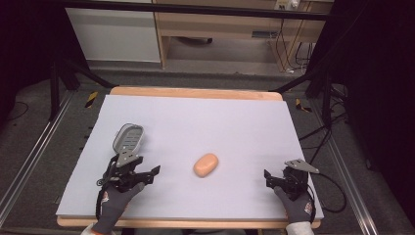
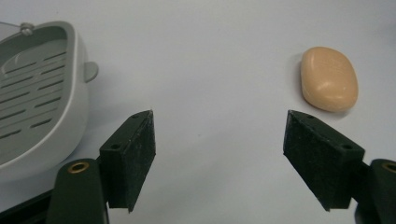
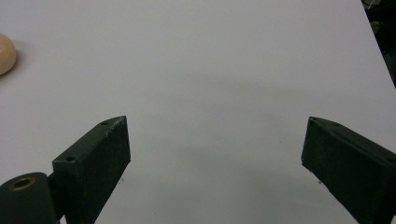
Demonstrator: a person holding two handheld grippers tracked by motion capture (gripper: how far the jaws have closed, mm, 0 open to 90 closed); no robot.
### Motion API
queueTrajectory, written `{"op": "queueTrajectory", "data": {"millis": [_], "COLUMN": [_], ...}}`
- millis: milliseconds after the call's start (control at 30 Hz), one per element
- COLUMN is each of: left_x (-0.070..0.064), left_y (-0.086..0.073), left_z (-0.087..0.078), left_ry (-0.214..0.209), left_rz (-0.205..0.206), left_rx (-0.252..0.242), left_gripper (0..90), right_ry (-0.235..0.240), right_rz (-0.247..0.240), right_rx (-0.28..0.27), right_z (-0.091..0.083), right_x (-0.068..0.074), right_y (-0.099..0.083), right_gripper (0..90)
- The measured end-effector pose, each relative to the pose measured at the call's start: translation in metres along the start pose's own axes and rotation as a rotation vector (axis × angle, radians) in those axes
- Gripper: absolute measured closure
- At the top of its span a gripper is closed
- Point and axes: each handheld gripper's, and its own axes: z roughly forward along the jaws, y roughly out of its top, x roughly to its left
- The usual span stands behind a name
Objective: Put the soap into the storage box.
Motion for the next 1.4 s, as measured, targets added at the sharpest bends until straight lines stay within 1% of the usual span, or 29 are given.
{"op": "queueTrajectory", "data": {"millis": [33, 200, 233, 267, 367, 400, 433, 500, 533, 567, 600, 800, 967, 1000, 1067, 1100, 1300, 1333, 1400], "left_x": [0.000, -0.014, -0.019, -0.019, -0.027, -0.033, -0.033, -0.039, -0.044, -0.044, -0.045, -0.056, -0.065, -0.065, -0.071, -0.071, -0.082, -0.085, -0.087], "left_y": [0.000, 0.010, 0.015, 0.015, 0.022, 0.025, 0.025, 0.028, 0.031, 0.031, 0.032, 0.039, 0.045, 0.045, 0.047, 0.047, 0.050, 0.051, 0.051], "left_z": [0.000, 0.010, 0.014, 0.014, 0.020, 0.024, 0.024, 0.028, 0.032, 0.032, 0.033, 0.047, 0.059, 0.059, 0.064, 0.064, 0.075, 0.079, 0.081], "left_ry": [0.000, -0.020, -0.029, -0.029, -0.043, -0.051, -0.051, -0.054, -0.059, -0.059, -0.060, -0.084, -0.100, -0.100, -0.112, -0.112, -0.131, -0.134, -0.137], "left_rz": [0.000, 0.024, 0.034, 0.034, 0.048, 0.058, 0.058, 0.077, 0.096, 0.096, 0.102, 0.108, 0.132, 0.132, 0.140, 0.140, 0.159, 0.169, 0.171], "left_rx": [0.000, -0.004, -0.003, -0.003, -0.002, -0.001, -0.001, 0.006, 0.014, 0.014, 0.018, 0.030, 0.042, 0.042, 0.049, 0.049, 0.066, 0.073, 0.077], "left_gripper": [24.5, 24.4, 24.4, 24.4, 24.3, 24.2, 24.3, 24.2, 24.2, 24.2, 24.2, 24.3, 24.2, 24.2, 24.2, 24.1, 23.9, 23.9, 24.1], "right_ry": [0.000, 0.002, 0.002, 0.002, 0.003, 0.002, 0.002, 0.005, 0.006, 0.006, 0.006, 0.009, 0.008, 0.008, 0.007, 0.007, 0.012, 0.012, 0.011], "right_rz": [0.000, 0.006, 0.009, 0.009, 0.010, 0.006, 0.006, 0.006, 0.006, 0.006, 0.006, 0.004, 0.003, 0.003, 0.000, -0.001, 0.003, 0.005, 0.005], "right_rx": [0.000, -0.001, 0.000, 0.000, -0.001, 0.002, 0.002, 0.002, 0.002, 0.002, 0.002, 0.004, 0.006, 0.006, 0.011, 0.011, 0.015, 0.016, 0.016], "right_z": [0.000, 0.000, 0.000, 0.000, 0.000, 0.000, 0.000, 0.000, 0.000, 0.000, 0.000, 0.001, 0.002, 0.002, 0.003, 0.003, 0.003, 0.004, 0.003], "right_x": [0.000, 0.000, 0.000, 0.000, 0.000, 0.000, 0.000, 0.000, 0.000, 0.000, 0.000, 0.000, 0.001, 0.001, 0.001, 0.001, 0.001, 0.001, 0.001], "right_y": [0.000, 0.000, 0.000, 0.000, 0.000, 0.000, 0.000, 0.000, 0.000, 0.000, 0.000, 0.000, 0.001, 0.001, 0.001, 0.001, 0.001, 0.001, 0.001], "right_gripper": [8.1, 8.1, 8.1, 8.1, 8.1, 8.1, 8.1, 8.1, 8.1, 8.1, 8.1, 8.1, 8.1, 8.1, 8.1, 8.1, 8.9, 8.9, 8.9]}}
